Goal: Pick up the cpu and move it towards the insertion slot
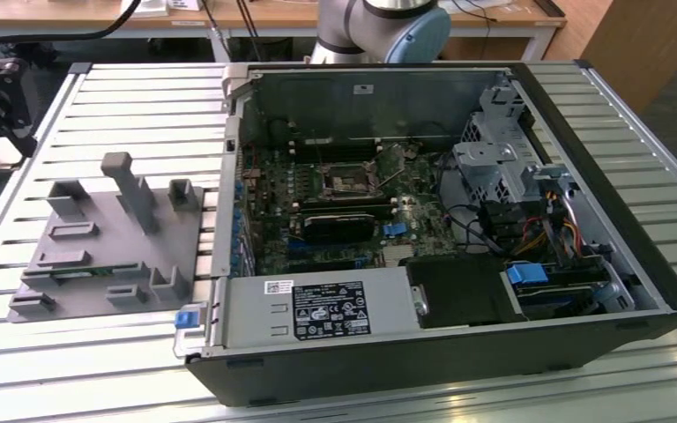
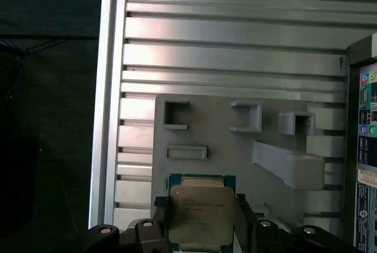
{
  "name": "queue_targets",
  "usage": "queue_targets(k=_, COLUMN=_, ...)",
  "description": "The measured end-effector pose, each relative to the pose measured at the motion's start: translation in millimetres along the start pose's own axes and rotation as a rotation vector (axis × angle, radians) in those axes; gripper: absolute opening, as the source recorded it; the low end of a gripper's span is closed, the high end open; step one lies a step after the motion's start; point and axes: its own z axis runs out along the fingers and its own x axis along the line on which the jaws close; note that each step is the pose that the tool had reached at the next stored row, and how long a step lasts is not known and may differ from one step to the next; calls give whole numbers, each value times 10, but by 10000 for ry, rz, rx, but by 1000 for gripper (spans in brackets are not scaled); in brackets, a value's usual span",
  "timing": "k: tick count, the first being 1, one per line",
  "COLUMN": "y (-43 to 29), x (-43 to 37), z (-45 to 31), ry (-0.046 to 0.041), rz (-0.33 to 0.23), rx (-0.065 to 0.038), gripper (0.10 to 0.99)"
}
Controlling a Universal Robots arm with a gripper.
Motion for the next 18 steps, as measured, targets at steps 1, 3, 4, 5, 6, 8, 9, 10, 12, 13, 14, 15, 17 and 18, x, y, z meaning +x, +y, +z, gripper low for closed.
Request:
queue_targets(k=1, y=0, x=0, z=-5, ry=0, rz=0, rx=0, gripper=529)
queue_targets(k=3, y=1, x=0, z=-16, ry=0, rz=0, rx=0, gripper=529)
queue_targets(k=4, y=2, x=0, z=-21, ry=1, rz=0, rx=1, gripper=529)
queue_targets(k=5, y=3, x=0, z=-26, ry=0, rz=0, rx=0, gripper=529)
queue_targets(k=6, y=3, x=0, z=-30, ry=0, rz=0, rx=0, gripper=529)
queue_targets(k=8, y=10, x=0, z=-106, ry=-1, rz=0, rx=0, gripper=529)
queue_targets(k=9, y=11, x=0, z=-109, ry=0, rz=0, rx=0, gripper=529)
queue_targets(k=10, y=11, x=0, z=-113, ry=0, rz=0, rx=0, gripper=529)
queue_targets(k=12, y=12, x=0, z=-119, ry=-1, rz=0, rx=0, gripper=529)
queue_targets(k=13, y=12, x=0, z=-121, ry=0, rz=0, rx=0, gripper=529)
queue_targets(k=14, y=12, x=0, z=-123, ry=0, rz=0, rx=0, gripper=529)
queue_targets(k=15, y=12, x=-1, z=-125, ry=0, rz=0, rx=0, gripper=529)
queue_targets(k=17, y=13, x=-2, z=-127, ry=0, rz=1, rx=0, gripper=529)
queue_targets(k=18, y=13, x=-4, z=-129, ry=2, rz=1, rx=1, gripper=529)
